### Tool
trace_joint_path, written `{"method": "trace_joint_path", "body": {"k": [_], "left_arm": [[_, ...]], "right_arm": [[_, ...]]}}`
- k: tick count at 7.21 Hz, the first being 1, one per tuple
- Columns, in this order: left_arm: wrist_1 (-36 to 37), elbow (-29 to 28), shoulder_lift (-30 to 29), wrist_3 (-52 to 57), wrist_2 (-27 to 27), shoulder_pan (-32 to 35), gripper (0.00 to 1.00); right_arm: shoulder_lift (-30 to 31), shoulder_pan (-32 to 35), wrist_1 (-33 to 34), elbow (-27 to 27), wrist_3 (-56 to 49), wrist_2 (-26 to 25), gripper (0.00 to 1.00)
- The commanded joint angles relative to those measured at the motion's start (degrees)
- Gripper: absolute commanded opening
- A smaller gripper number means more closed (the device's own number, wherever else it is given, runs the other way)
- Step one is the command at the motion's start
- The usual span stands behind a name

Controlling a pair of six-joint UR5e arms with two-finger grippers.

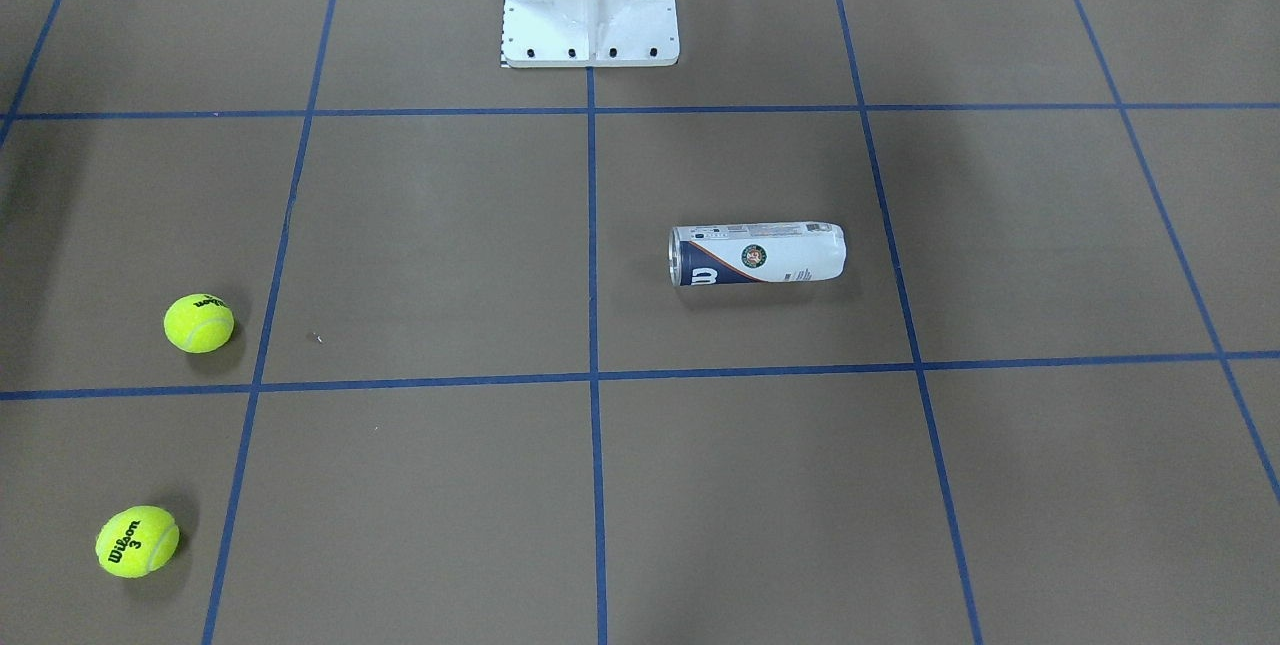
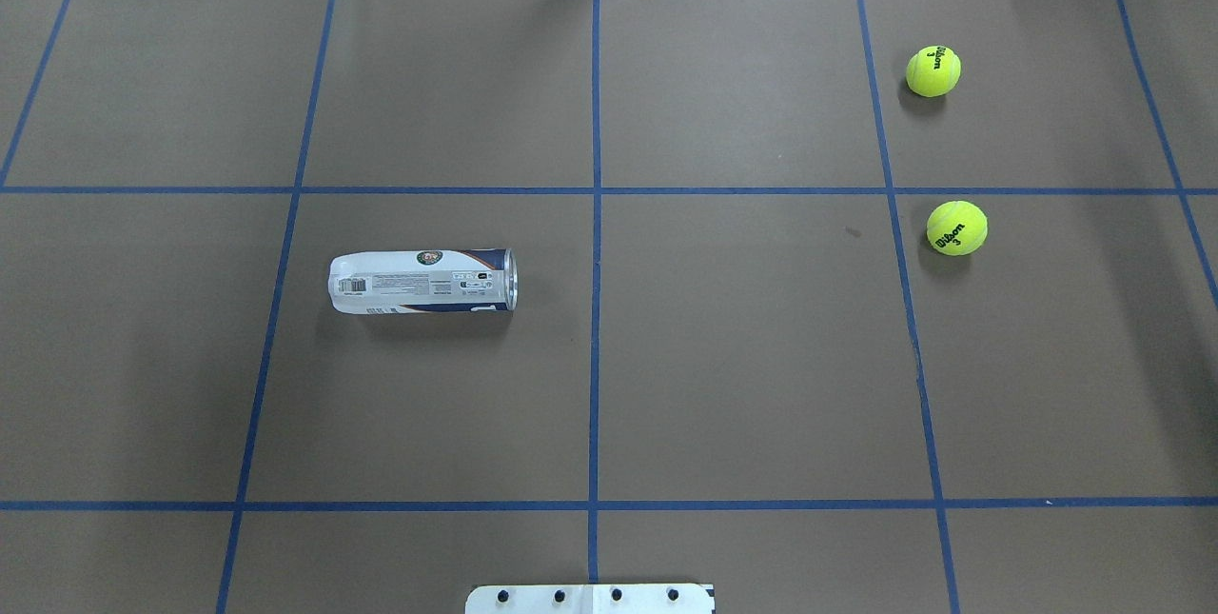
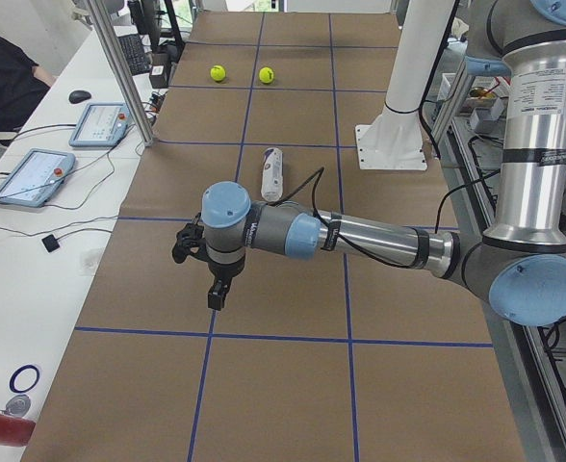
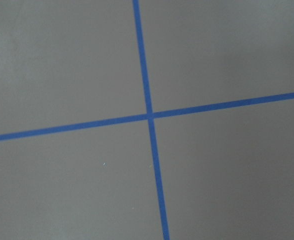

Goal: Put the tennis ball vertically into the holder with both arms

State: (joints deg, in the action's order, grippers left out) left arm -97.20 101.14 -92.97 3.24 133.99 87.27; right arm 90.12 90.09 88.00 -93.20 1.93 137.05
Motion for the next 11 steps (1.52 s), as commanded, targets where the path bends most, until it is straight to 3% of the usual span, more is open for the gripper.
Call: {"method": "trace_joint_path", "body": {"k": [1,3,6,7,11], "left_arm": [[-2.02,2.21,-5.89,0.19,-0.05,-7.17,1.00],[-1.33,7.99,-9.85,-0.25,0.22,-16.04,0.99],[-0.97,6.09,-23.79,-6.75,-2.49,-36.59,0.99],[-0.97,5.74,-24.79,-6.58,-3.81,-40.64,1.00],[-0.97,-1.29,-32.35,1.92,-5.06,-44.20,0.99]], "right_arm": [[0.14,0.00,0.06,-0.14,0.00,0.15,0.99],[0.32,-0.17,0.24,-0.05,0.09,0.15,0.99],[1.02,0.00,0.24,-0.05,0.09,0.41,0.99],[1.81,-0.17,0.15,-0.23,0.09,0.50,0.99],[5.32,0.00,-0.38,-3.82,0.00,0.50,0.99]]}}
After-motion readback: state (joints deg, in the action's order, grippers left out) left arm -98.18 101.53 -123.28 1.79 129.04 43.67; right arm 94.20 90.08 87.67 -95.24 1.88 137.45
